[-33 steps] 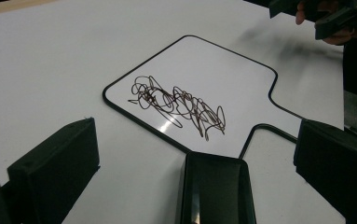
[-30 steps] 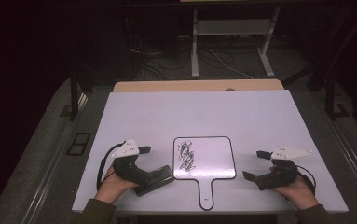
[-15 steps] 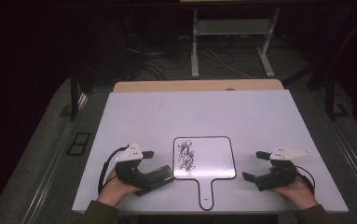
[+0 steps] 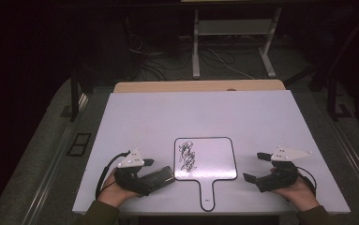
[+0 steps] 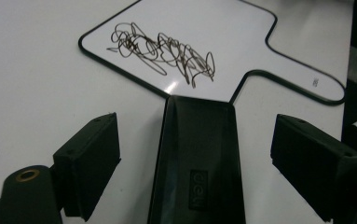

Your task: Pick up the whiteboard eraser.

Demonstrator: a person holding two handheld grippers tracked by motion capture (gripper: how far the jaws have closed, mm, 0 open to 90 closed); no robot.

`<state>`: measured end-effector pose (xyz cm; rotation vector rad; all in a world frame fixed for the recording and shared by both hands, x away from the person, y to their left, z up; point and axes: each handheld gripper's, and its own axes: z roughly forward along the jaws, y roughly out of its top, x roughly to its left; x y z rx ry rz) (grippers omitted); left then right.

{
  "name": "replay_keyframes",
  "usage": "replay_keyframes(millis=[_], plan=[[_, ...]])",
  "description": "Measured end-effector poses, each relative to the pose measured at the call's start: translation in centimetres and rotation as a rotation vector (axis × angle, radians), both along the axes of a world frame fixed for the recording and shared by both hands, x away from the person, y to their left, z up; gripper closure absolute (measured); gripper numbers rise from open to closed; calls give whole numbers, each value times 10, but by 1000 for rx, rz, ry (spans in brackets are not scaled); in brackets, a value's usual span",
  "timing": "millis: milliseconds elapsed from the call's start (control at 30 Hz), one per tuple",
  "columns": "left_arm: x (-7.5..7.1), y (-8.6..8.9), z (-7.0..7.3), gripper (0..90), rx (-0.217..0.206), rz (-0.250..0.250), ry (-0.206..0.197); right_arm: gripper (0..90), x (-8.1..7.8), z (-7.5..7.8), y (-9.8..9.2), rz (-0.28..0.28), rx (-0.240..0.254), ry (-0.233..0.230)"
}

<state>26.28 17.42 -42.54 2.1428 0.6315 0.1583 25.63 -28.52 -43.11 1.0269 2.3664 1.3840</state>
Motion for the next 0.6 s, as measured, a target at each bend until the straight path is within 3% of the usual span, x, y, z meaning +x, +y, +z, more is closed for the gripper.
replay_keyframes(millis=[333,600], plan=[[0,-1,-7,195,74,-33,28,0,0,0,0,2,-1,0],[0,-4,-10,229,98,-49,36,0,0,0,0,3,-2,2]])
